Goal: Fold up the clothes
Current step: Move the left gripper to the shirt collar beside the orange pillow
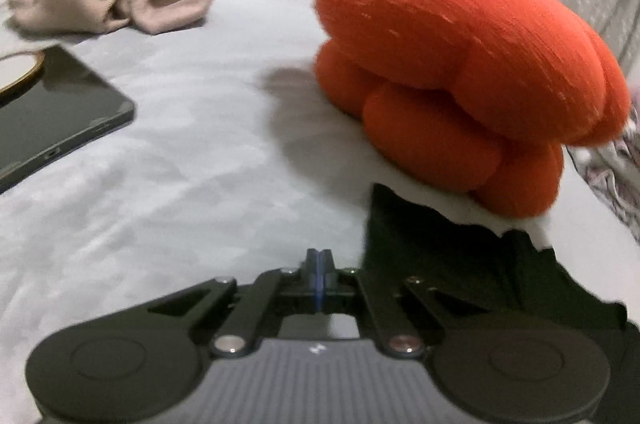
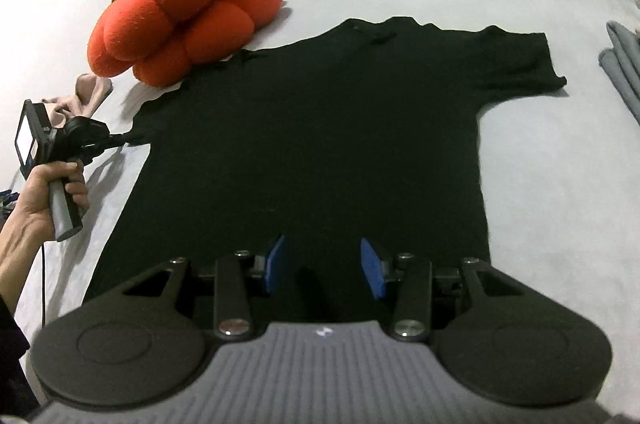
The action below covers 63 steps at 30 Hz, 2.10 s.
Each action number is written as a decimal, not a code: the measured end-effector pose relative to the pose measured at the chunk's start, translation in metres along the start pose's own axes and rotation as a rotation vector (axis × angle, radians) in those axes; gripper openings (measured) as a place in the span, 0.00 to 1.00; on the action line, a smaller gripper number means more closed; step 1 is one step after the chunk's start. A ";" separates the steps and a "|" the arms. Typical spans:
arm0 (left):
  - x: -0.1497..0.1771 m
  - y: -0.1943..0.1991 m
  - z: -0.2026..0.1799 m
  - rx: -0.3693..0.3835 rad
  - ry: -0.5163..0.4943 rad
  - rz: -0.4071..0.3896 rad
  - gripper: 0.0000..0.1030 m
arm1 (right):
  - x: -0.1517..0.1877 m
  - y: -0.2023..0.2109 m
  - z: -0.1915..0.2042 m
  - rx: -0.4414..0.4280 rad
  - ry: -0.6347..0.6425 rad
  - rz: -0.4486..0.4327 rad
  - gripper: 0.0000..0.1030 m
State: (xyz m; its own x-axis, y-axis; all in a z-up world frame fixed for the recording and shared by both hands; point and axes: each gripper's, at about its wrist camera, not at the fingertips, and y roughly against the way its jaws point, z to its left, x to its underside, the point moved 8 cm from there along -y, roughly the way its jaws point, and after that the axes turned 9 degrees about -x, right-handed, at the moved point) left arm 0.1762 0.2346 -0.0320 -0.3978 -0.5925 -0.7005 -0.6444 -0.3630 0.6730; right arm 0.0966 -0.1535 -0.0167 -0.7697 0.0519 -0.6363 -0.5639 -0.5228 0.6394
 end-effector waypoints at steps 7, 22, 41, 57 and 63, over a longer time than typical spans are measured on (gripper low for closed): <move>-0.003 0.001 -0.019 0.112 0.016 0.010 0.34 | -0.002 -0.001 0.006 -0.020 0.023 -0.019 0.51; 0.005 0.018 -0.022 0.012 -0.078 -0.050 0.01 | 0.001 -0.004 0.014 -0.025 0.086 -0.007 0.51; -0.020 -0.002 -0.008 0.040 -0.030 -0.051 0.26 | 0.002 -0.009 0.012 -0.018 0.119 -0.002 0.51; -0.021 -0.048 -0.035 0.059 -0.132 -0.077 0.02 | 0.008 -0.023 0.018 0.001 0.207 -0.006 0.51; -0.027 -0.052 -0.021 0.086 -0.060 -0.059 0.02 | 0.001 -0.032 0.017 0.009 0.202 -0.032 0.51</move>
State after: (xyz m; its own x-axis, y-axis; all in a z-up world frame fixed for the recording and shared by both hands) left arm 0.2337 0.2546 -0.0428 -0.3947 -0.5269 -0.7527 -0.7206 -0.3308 0.6094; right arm 0.1091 -0.1227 -0.0302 -0.6762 -0.1035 -0.7294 -0.5905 -0.5159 0.6206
